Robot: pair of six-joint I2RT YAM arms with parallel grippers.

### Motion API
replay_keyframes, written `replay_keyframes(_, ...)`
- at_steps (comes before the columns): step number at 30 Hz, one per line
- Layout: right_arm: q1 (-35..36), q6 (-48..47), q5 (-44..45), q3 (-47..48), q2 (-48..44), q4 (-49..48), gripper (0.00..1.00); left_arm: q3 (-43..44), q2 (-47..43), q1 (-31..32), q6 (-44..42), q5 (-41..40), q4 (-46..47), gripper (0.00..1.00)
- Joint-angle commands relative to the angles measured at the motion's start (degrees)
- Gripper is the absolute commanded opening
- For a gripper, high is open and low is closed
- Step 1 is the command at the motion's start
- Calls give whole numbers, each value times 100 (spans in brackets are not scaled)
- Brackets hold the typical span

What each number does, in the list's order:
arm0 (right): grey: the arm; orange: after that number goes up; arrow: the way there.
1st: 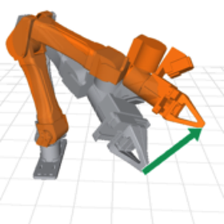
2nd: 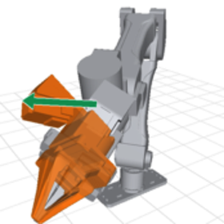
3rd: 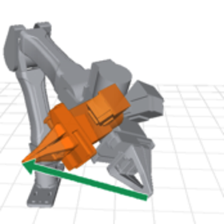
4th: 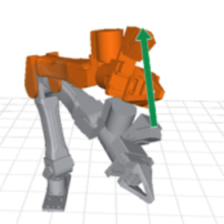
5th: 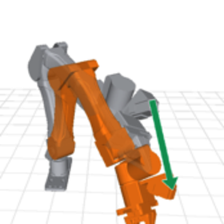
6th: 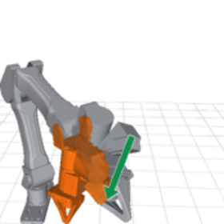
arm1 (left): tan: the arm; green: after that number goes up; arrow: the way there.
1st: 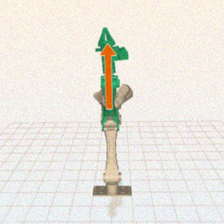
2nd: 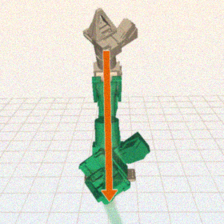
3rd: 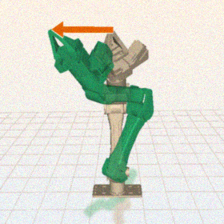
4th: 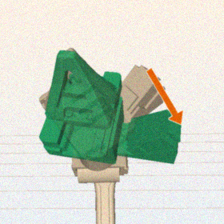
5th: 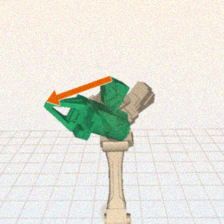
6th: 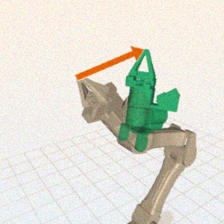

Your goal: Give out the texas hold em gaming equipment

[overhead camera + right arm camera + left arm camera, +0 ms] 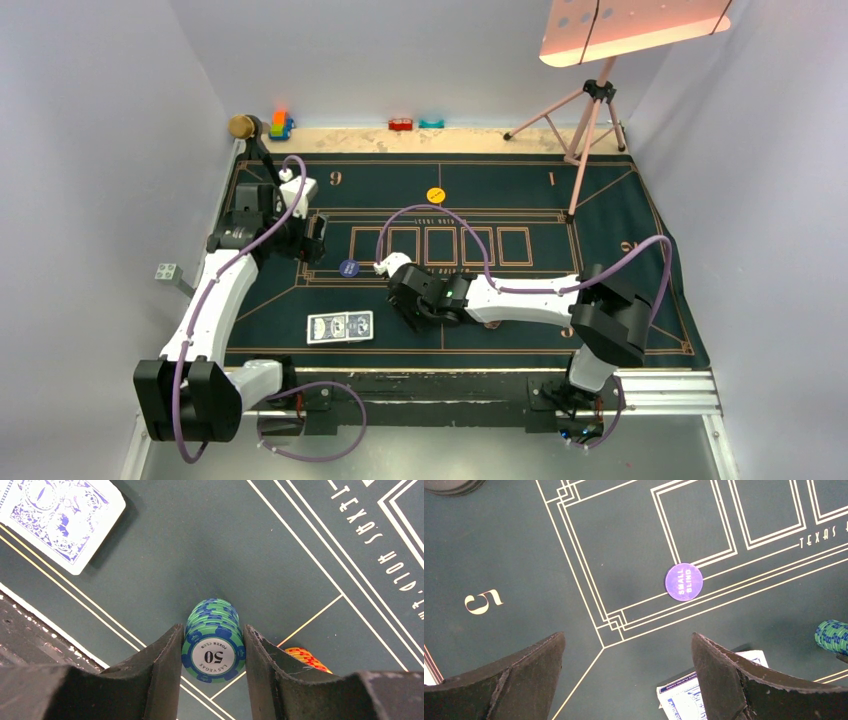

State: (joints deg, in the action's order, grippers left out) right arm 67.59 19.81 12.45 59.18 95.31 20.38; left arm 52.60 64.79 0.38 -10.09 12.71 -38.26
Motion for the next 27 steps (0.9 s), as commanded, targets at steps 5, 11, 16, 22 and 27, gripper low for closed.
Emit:
replay_keyframes(5, -151, -310, 28, 859, -81, 141, 0, -6, -241, -38, 50, 142, 161, 100)
replay_keyframes(11, -482, -552, -149, 1622, 427, 205, 0, 78, -187, -210, 171, 105, 130, 100)
replay_keyframes(16, -729, -663, -313, 2355, 1322, 108, 0, 132, -111, -338, 157, 154, 87, 100)
replay_keyframes(22, -796, -713, -347, 3110, 2186, -25, 0, 94, -138, -339, 124, 166, 113, 100)
replay_keyframes(27, -867, -685, -357, 3524, 2631, -161, 0, 80, -137, -336, 128, 194, 137, 100)
